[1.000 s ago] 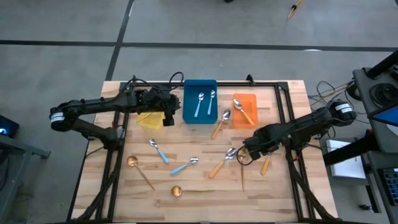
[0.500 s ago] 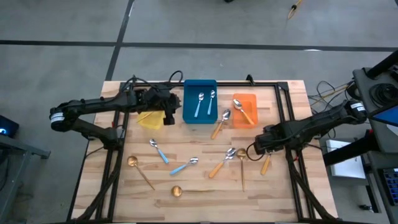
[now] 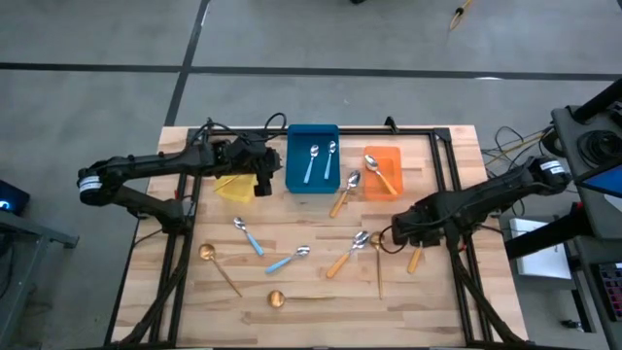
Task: Sort silverware by color (type)
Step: Put the yellow spoon into the orange bin
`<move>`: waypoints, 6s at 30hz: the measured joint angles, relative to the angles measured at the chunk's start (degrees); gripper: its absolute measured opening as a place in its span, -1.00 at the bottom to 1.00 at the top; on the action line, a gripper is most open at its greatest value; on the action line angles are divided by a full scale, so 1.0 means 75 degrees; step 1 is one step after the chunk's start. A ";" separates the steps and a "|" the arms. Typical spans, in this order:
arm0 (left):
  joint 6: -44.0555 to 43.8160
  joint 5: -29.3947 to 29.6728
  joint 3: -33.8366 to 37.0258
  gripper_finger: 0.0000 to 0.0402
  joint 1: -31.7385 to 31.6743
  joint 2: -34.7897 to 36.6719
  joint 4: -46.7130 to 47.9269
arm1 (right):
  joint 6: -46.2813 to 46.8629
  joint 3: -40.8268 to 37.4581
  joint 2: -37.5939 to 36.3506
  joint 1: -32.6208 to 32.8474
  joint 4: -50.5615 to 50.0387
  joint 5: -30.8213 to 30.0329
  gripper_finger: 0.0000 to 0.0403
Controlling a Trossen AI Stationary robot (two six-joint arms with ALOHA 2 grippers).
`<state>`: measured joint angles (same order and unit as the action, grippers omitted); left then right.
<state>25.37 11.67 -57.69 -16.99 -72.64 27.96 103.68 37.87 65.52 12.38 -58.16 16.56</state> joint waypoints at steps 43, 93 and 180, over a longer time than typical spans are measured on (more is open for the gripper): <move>0.0038 0.0002 0.0015 -0.64 0.0000 0.0012 -0.0182 | -0.1766 -0.0093 0.2081 0.0000 0.0744 -0.0810 -0.66; 0.0131 -0.0004 0.0015 -0.64 0.0002 0.0012 -0.0379 | -0.5355 0.4189 0.1842 -0.1304 -0.0215 -0.2490 -0.90; -0.0117 -0.0009 0.0117 -0.64 0.0000 0.0012 0.0001 | -1.0707 0.0918 0.2218 -0.1335 0.3509 -0.4494 -0.54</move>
<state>24.49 11.60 -56.82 -16.99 -72.55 27.97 23.38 44.75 82.15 2.37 -31.84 -17.15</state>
